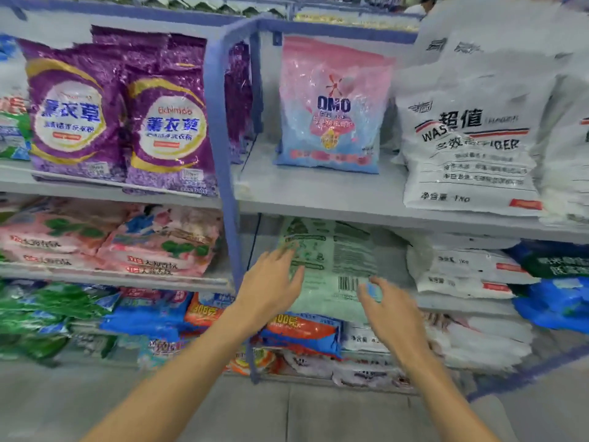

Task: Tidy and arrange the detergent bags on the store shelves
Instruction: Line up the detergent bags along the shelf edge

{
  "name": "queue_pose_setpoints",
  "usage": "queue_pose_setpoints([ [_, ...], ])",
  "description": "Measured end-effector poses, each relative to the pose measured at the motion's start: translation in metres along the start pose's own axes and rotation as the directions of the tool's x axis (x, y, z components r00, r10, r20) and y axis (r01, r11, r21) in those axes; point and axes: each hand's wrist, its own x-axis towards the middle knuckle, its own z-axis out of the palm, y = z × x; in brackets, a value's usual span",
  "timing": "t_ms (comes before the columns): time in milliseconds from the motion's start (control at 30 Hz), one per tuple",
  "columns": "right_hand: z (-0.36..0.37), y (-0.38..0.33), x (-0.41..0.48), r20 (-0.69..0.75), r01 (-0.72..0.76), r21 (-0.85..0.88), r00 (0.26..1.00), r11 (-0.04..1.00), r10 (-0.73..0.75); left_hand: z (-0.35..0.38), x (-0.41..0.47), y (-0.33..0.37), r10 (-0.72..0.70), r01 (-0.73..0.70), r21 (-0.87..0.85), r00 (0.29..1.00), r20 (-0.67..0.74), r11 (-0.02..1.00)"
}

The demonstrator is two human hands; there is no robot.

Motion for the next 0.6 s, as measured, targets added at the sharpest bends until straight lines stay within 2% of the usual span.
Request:
queue_pose_setpoints([
  [267,0.029,0.064,0.062,0.107,0.050,-0.042,0.993,0.998,-0.045,0.070,0.029,-0.009,-0.156,0.156,-0.014,0.988,-0.021,0.988],
  [433,0.072,0.087,0.106,0.192,-0.071,-0.001,0.979,0.997,0.070,0.116,0.058,-0.032,-0.248,0.250,-0.056,0.968,0.049,0.967],
  [600,0.102,0.093,0.137,0.157,-0.150,0.136,0.979,0.979,0.128,0.147,0.088,-0.050,-0.241,0.243,-0.105,0.970,0.035,0.964],
])
